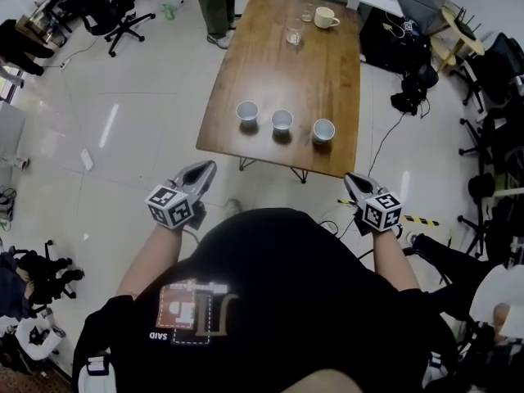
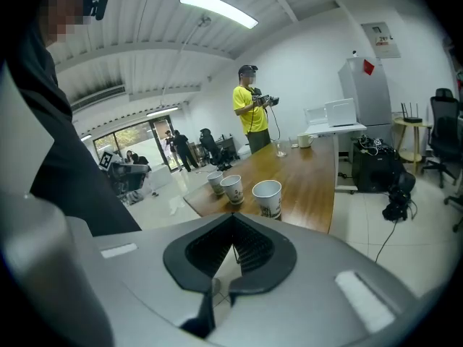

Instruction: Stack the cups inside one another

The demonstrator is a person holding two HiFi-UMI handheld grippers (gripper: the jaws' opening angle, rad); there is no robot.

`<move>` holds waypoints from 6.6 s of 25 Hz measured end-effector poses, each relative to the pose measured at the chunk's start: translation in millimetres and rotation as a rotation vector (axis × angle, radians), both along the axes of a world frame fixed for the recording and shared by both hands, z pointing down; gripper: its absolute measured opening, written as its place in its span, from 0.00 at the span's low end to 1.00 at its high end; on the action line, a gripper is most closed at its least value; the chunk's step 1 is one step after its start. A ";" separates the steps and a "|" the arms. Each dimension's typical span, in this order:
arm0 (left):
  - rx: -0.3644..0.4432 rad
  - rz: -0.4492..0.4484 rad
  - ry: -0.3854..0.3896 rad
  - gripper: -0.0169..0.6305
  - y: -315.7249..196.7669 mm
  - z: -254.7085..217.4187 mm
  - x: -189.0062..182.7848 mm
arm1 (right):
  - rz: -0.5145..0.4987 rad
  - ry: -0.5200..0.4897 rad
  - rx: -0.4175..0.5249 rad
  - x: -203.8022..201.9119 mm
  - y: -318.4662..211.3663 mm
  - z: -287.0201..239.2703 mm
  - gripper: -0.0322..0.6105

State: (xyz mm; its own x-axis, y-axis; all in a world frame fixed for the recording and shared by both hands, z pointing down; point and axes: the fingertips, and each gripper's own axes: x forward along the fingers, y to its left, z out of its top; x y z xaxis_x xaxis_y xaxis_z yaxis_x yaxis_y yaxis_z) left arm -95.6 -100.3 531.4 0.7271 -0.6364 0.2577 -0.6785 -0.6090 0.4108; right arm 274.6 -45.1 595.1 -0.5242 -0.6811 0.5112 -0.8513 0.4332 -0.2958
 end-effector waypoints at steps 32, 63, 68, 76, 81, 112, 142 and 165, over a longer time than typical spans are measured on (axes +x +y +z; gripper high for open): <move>-0.056 -0.008 0.020 0.03 -89.7 29.1 15.9 | -0.245 0.130 0.016 -44.4 -104.1 0.0 0.08; -0.074 -0.169 0.013 0.03 -78.2 29.8 -88.7 | -0.755 0.571 0.092 -249.5 -186.7 19.2 0.23; -0.090 -0.225 0.006 0.03 -62.8 36.2 -115.6 | -0.783 0.673 0.074 -267.5 -197.7 42.1 0.23; -0.104 -0.263 0.000 0.03 -50.3 39.4 -135.6 | -0.804 0.786 0.023 -285.3 -207.1 70.1 0.23; -0.111 -0.274 -0.006 0.03 -45.0 40.6 -143.7 | -0.804 0.836 0.001 -289.0 -209.8 81.7 0.22; -0.089 -0.243 -0.011 0.03 -46.8 28.5 -140.2 | -0.831 0.814 0.076 -289.6 -196.1 49.7 0.09; -0.038 -0.072 0.039 0.03 -83.7 16.9 -41.4 | -0.749 0.796 0.144 -168.3 -164.8 -38.1 0.09; -0.032 -0.016 0.044 0.03 -93.8 17.4 -14.2 | -0.645 0.870 0.027 -57.8 -142.4 -20.0 0.09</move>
State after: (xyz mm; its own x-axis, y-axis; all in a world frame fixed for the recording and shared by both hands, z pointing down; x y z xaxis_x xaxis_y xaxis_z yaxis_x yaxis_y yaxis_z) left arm -109.8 -194.2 548.8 0.7279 -0.6400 0.2462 -0.6691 -0.5841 0.4596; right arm 216.8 -187.5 575.1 -0.2526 -0.4239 0.8698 -0.3744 0.8717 0.3162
